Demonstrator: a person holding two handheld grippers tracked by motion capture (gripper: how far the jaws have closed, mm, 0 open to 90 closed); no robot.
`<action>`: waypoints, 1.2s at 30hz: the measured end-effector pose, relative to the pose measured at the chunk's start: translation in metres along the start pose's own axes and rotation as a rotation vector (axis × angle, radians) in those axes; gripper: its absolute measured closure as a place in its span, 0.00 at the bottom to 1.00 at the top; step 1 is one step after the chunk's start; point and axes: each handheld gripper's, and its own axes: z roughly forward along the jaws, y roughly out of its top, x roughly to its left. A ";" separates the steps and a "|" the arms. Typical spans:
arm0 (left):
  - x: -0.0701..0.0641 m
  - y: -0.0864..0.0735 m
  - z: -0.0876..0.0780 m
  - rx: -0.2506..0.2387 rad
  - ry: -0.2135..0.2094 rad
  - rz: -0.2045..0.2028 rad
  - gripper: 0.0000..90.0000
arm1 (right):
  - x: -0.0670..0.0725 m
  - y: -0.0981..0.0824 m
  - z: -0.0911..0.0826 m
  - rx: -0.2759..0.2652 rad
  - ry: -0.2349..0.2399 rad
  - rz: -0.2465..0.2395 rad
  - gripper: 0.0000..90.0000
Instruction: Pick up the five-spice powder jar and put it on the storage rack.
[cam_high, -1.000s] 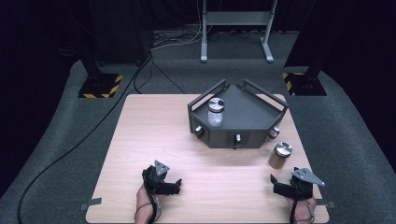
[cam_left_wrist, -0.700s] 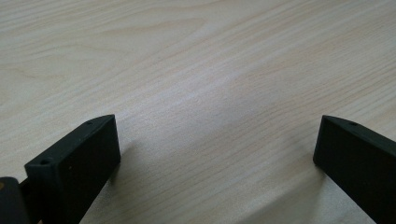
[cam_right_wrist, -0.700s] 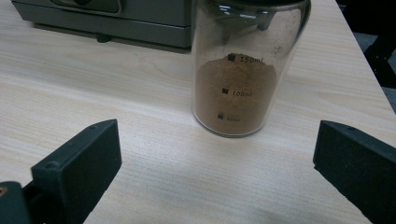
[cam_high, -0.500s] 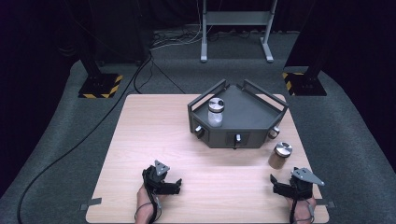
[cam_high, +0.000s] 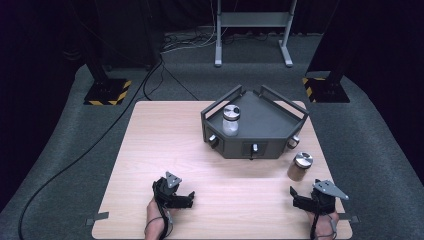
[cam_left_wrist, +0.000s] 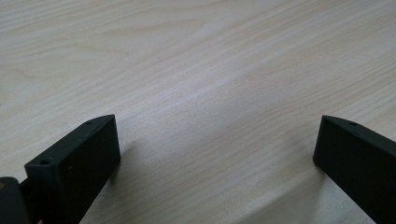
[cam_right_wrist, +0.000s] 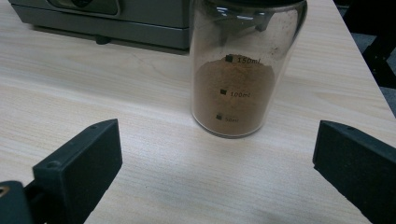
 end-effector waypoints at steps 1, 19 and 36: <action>0.000 0.000 0.000 0.000 0.000 0.000 0.00 | 0.000 0.000 0.000 0.000 0.000 0.001 0.00; -0.001 0.000 0.000 0.000 0.009 -0.004 0.01 | 0.005 0.001 0.000 0.006 -0.023 -0.010 0.00; -0.001 0.000 0.000 0.000 0.010 -0.004 0.01 | 0.019 0.035 0.014 0.050 -0.059 -0.055 0.00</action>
